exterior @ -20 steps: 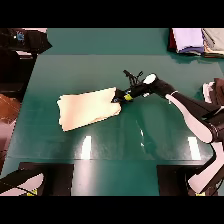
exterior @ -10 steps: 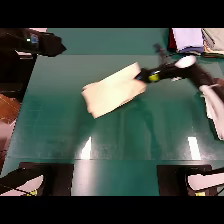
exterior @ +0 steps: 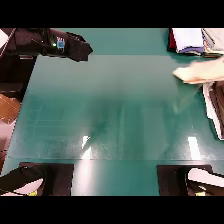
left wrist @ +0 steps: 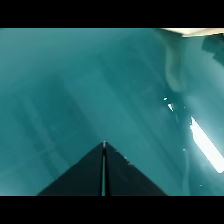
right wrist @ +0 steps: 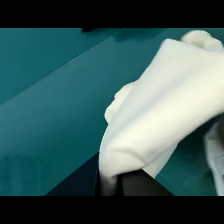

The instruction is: Fold the shirts.

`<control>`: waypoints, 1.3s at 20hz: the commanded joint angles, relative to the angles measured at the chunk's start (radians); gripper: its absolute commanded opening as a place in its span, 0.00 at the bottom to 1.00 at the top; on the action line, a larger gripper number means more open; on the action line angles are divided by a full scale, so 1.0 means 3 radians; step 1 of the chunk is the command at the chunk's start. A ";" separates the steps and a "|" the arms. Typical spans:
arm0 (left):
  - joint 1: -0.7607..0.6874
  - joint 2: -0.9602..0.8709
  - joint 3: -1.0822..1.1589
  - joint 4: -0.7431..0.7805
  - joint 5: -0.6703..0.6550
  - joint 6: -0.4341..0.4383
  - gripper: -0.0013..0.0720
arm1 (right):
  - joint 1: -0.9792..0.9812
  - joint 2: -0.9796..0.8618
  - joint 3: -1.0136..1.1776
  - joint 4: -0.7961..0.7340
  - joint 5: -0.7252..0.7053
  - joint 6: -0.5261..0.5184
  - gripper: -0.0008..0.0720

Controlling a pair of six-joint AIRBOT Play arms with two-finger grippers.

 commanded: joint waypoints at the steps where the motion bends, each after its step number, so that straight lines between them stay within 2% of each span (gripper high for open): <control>1: -0.0056 -0.0001 -0.0001 -0.0024 0.0045 -0.0025 0.05 | -0.0524 0.0027 0.0003 0.0006 -0.0256 -0.0060 0.04; 6: -0.0057 0.0000 -0.0001 -0.0025 0.0042 -0.0027 0.05 | -0.0511 -0.0020 0.0070 0.0080 -0.0722 -0.0181 0.04; 10: -0.0056 -0.0001 -0.0001 -0.0025 0.0042 -0.0027 0.05 | -0.0450 -0.0107 0.0668 0.0060 -0.0651 -0.0193 0.04; 15: -0.0057 0.0000 -0.0001 -0.0025 -0.0013 -0.0025 0.05 | -0.0561 -0.0247 0.1383 0.0052 -0.0137 -0.0193 0.04; 18: -0.0057 0.0000 -0.0001 -0.0025 -0.0084 -0.0025 0.05 | -0.0699 -0.0210 0.1448 -0.0023 0.0160 -0.0280 0.04; 22: -0.0057 0.0000 -0.0001 -0.0025 -0.0158 -0.0024 0.05 | -0.0937 -0.0179 0.1437 -0.0765 0.0790 -0.0278 0.04; 26: -0.0056 0.0000 -0.0001 -0.0025 -0.0155 -0.0024 0.05 | -0.1195 0.0094 0.0781 -0.1200 0.0961 -0.0276 0.04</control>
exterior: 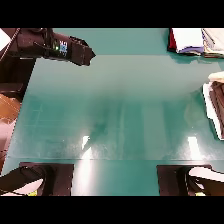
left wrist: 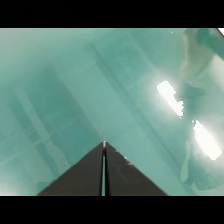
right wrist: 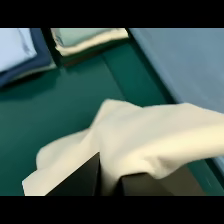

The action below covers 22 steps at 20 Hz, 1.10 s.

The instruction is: Fold the shirts.

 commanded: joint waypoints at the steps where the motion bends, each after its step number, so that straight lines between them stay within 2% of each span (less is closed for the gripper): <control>1: 0.0000 0.0000 -0.0001 0.0001 -0.0015 0.0006 0.05 | -0.0230 0.0249 -0.0572 -0.0509 0.0245 -0.0003 0.04; 7: -0.0001 0.0000 -0.0001 0.0001 -0.0015 0.0031 0.05 | -0.0744 0.0771 -0.1776 -0.0730 0.0249 -0.0004 0.05; 8: 0.0000 0.0000 -0.0001 0.0001 -0.0017 0.0031 0.05 | -0.0849 0.0825 -0.1906 -0.0729 0.0245 -0.0003 0.12; 10: 0.0000 0.0000 -0.0001 0.0001 -0.0015 0.0032 0.05 | -0.1029 0.0896 -0.2108 -0.0715 0.0202 0.0003 0.70; 11: 0.0000 0.0000 -0.0001 0.0001 -0.0015 0.0031 0.05 | -0.1088 0.0916 -0.2152 -0.0706 0.0203 0.0064 0.87; 13: -0.0001 0.0000 -0.0001 0.0001 -0.0013 0.0031 0.05 | -0.1132 0.0945 -0.2122 -0.0496 0.0167 0.0173 0.89; 16: 0.0000 0.0000 -0.0001 0.0000 -0.0013 0.0029 0.05 | -0.0909 0.0959 -0.1882 0.0206 0.0043 0.0172 0.89; 19: 0.0000 0.0000 -0.0001 0.0001 -0.0001 0.0028 0.05 | -0.0257 0.0959 -0.1617 0.0760 0.0019 0.0172 0.88; 22: 0.0000 0.0000 0.0000 0.0076 -0.0005 0.0031 0.05 | 0.0642 0.0959 -0.1476 0.0851 -0.0056 0.0172 0.88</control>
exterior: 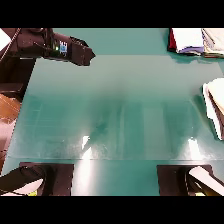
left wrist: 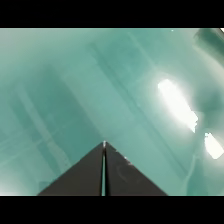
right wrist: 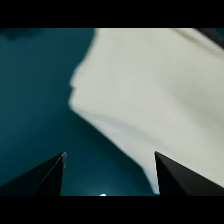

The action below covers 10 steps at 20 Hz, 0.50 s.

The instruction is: Fold the shirts.

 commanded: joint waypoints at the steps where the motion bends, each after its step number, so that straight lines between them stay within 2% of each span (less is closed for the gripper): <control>1: 0.0000 0.0000 0.0000 0.0075 0.0003 0.0001 0.05 | 0.0999 0.0006 0.0160 0.0303 -0.0142 0.0004 0.88; 5: 0.0000 0.0000 0.0000 0.0067 0.0081 0.0000 0.05 | 0.2102 0.0006 0.0173 0.0296 -0.0366 0.0001 0.86; 6: 0.0000 0.0000 0.0000 0.0067 0.0108 0.0000 0.05 | 0.2318 0.0006 0.0173 0.0296 -0.0430 0.0001 0.74; 9: 0.0000 0.0000 0.0000 0.0067 0.0120 0.0000 0.05 | 0.2814 0.0006 0.0173 0.0296 -0.0537 0.0001 0.15; 10: 0.0000 0.0000 0.0000 0.0067 0.0120 0.0000 0.05 | 0.2908 0.0006 0.0173 0.0296 -0.0534 -0.0001 0.05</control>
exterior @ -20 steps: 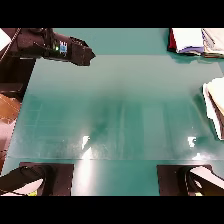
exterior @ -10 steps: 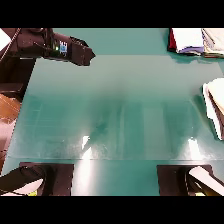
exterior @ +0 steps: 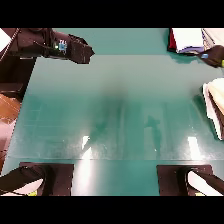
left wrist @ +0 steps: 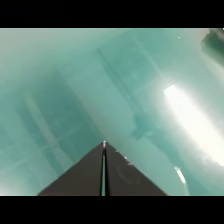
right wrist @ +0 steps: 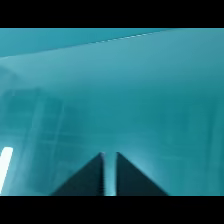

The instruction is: Fold the shirts.

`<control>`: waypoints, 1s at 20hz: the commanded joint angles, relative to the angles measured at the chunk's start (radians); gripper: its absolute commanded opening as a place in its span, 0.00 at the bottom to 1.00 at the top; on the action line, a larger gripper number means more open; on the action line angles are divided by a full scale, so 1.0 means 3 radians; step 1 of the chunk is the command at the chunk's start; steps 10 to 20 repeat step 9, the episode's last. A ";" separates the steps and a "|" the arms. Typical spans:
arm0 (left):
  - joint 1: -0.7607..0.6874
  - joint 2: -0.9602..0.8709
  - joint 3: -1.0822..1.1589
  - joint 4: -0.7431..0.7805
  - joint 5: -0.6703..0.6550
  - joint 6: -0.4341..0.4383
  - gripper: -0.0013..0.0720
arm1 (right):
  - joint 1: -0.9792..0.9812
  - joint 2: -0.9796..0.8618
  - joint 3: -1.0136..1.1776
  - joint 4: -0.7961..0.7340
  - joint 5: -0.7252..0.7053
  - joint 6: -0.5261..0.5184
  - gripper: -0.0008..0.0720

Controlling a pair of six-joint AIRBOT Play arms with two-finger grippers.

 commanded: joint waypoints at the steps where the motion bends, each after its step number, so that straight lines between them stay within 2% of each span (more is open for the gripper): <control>1: 0.0000 0.0000 0.0000 0.0003 0.0029 0.0000 0.05 | 0.0530 0.0003 0.0009 0.0018 -0.0111 -0.0006 0.05; 20: 0.0000 0.0000 0.0000 0.0003 0.0029 0.0000 0.05 | 0.0581 0.0003 0.0009 0.0020 -0.0051 -0.0006 0.05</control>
